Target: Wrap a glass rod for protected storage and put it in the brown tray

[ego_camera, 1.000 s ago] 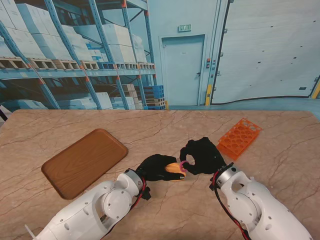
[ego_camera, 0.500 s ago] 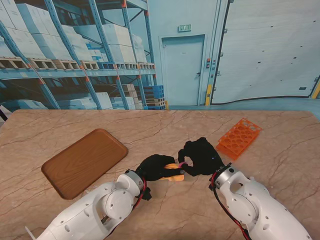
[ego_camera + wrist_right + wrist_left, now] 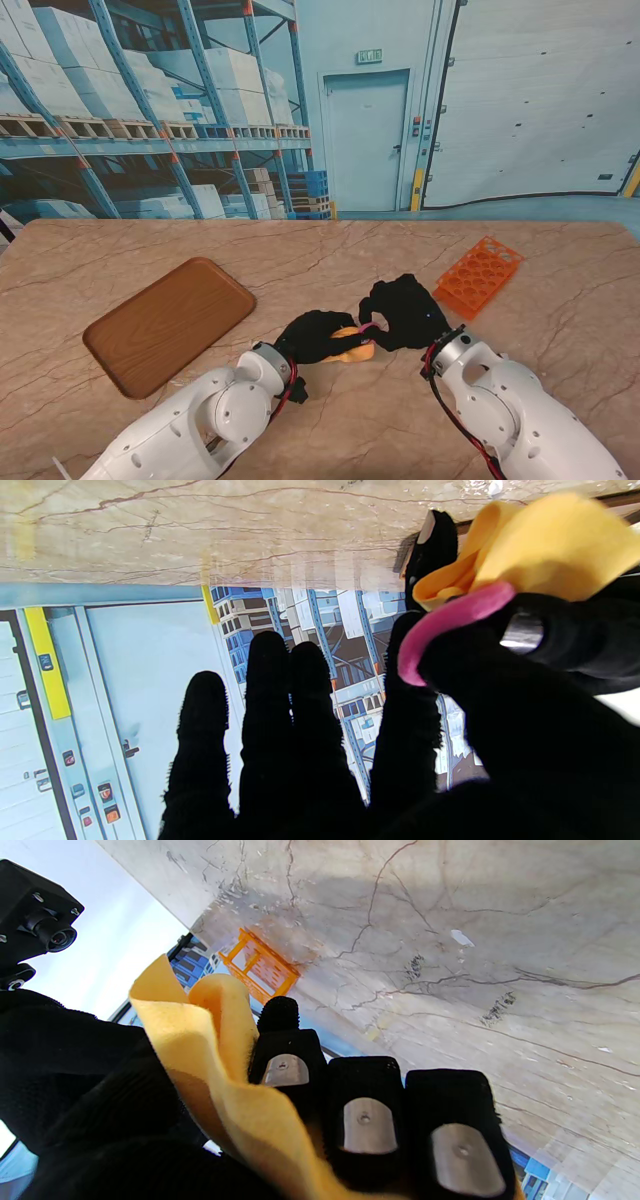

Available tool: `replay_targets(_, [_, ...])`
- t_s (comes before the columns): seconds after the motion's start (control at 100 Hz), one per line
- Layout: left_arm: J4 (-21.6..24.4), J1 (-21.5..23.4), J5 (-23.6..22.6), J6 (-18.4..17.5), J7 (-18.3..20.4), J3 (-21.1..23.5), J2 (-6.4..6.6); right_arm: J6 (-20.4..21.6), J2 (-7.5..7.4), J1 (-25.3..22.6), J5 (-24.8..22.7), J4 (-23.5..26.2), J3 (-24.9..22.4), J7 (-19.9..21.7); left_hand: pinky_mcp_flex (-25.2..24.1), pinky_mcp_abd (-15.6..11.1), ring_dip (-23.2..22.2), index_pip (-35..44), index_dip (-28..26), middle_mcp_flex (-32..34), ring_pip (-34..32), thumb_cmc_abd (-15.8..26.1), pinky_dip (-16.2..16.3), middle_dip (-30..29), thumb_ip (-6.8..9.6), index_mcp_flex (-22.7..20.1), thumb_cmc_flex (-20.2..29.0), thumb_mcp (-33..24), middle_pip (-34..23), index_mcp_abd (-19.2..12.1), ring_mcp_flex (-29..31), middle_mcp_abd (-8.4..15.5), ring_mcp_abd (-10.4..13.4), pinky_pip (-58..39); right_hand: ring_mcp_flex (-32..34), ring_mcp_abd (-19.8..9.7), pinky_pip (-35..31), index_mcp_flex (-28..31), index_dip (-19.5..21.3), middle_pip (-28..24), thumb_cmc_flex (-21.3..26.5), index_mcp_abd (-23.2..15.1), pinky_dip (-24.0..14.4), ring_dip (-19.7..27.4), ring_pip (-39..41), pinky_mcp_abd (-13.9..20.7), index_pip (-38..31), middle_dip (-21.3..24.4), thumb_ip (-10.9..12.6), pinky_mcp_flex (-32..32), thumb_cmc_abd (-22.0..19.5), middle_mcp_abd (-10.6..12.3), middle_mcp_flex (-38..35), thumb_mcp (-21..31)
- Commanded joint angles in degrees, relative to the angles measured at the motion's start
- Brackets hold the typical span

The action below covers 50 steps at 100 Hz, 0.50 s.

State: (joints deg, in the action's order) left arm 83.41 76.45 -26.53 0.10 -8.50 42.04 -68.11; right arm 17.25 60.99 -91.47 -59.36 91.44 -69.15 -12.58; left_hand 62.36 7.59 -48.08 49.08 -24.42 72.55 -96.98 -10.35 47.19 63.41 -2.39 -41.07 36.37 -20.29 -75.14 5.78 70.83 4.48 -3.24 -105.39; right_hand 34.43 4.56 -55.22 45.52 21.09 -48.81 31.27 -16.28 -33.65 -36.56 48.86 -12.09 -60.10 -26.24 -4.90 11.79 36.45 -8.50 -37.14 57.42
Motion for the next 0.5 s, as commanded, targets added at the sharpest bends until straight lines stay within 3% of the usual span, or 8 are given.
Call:
replay_targets(0.0, [0.4, 0.3, 0.1, 0.1, -0.2, 0.0, -0.4, 0.5, 0.0, -0.6, -0.1, 0.6, -0.3, 0.4, 1.1, -1.1, 0.3, 2.2, 0.4, 4.4, -6.2, 0.2, 1.4, -0.4, 0.75, 1.4, 5.8, -5.7, -7.2, -1.4, 2.0, 3.3, -1.3, -14.6, 0.8, 0.3, -1.5, 0.5, 0.4, 0.1, -0.9, -0.5, -0.7, -0.5, 0.7, -1.3, -0.2, -0.3, -1.9, -0.4, -1.8, -0.5, -0.7, -1.0])
replay_targets(0.29, [0.1, 0.2, 0.1, -0.1, -0.8, -0.1, -0.57, 1.8, 0.04, -2.1, 1.7, 1.9, -3.1, 2.8, 1.1, -0.7, 0.7, 5.0, 1.2, 4.4, -6.4, -1.6, 1.1, -1.2, 1.72, -0.7, 5.8, -7.7, -8.6, -0.4, 2.0, 3.3, -1.1, -14.6, 0.1, 0.4, -1.0, -3.4, 1.1, 1.4, -4.4, 1.0, -0.5, 0.0, -0.7, -1.3, 1.1, 0.1, -1.5, -0.7, 1.6, -0.6, -0.2, -0.3])
replay_targets(0.49, [-0.1, 0.3, 0.0, -1.2, -1.1, 0.0, -0.59, 1.5, 0.25, -3.0, 4.2, 2.7, -4.9, 4.6, 1.1, -0.6, 0.9, 5.4, 1.8, 4.4, -6.7, -1.7, 1.1, -1.7, 1.73, -1.6, 4.9, -8.6, -9.2, -0.1, 2.0, 3.4, -1.0, -14.6, 0.7, 0.8, -0.5, -0.6, 1.4, 2.1, -1.8, 0.1, -0.6, -0.1, -1.1, -1.4, 0.8, 0.1, -2.0, -0.7, -1.2, -0.8, -1.6, -0.8])
